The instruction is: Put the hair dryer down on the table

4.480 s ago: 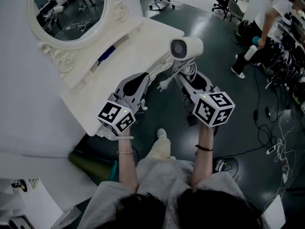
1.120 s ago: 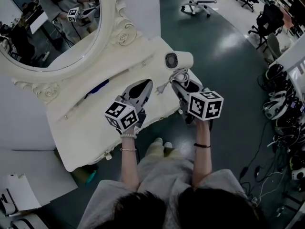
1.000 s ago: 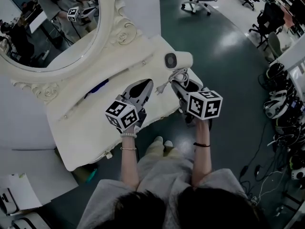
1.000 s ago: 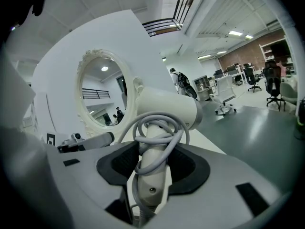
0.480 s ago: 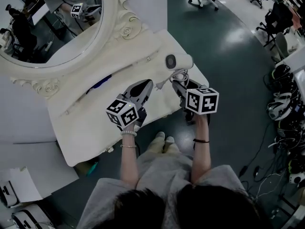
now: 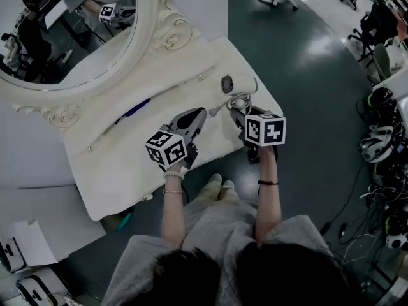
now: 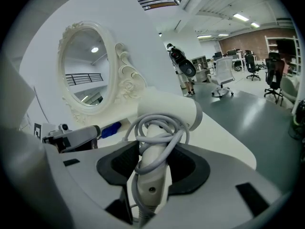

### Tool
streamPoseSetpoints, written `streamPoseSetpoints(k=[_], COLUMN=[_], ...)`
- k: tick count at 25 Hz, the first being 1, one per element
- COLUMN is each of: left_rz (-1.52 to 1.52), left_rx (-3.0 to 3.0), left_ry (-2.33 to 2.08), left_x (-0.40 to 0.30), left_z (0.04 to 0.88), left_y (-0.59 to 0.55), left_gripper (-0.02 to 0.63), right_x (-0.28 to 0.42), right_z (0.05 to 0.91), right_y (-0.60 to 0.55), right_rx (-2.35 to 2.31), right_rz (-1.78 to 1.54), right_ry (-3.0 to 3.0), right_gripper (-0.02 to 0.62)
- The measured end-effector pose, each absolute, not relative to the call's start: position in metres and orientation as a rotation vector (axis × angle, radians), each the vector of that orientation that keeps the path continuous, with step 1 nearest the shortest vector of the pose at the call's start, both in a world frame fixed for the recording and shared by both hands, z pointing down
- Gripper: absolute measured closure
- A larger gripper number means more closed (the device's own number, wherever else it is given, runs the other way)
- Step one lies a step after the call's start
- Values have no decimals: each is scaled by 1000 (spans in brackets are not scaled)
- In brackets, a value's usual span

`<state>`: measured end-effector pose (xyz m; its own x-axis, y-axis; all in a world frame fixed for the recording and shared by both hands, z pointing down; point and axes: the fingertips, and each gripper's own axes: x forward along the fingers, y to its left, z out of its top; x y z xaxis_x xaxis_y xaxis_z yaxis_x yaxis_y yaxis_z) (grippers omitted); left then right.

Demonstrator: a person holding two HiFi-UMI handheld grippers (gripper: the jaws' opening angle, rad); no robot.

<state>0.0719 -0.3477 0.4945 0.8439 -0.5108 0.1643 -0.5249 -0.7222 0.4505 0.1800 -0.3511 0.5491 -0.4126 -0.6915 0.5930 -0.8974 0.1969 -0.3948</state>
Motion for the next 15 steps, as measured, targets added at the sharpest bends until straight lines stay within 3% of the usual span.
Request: streamPoseSetpoints(k=[15], left_rz=[59], left_rx=[2435], left_ry=[-772], left_x=[72], left_z=[525], left_y=[-358], left_gripper=[601], right_x=[180], right_z=[590], right_y=[-367], right_rx=[1434], right_rz=[1064], right_ry=[-2089], right_gripper=[411])
